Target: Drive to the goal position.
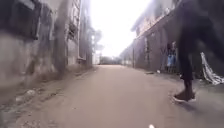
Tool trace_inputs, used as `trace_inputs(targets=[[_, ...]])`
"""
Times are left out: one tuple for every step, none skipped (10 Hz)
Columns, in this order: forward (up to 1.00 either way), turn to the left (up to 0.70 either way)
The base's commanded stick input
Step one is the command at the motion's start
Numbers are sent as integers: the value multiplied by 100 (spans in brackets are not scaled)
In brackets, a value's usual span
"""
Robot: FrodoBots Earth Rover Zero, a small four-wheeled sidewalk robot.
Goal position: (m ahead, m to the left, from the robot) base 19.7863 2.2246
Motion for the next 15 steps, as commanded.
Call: trace_inputs(targets=[[100,0],[100,0],[100,0],[100,0],[100,0],[100,0],[100,0],[100,0],[100,0],[100,0],[100,0],[100,13],[100,21],[100,0],[100,0]])
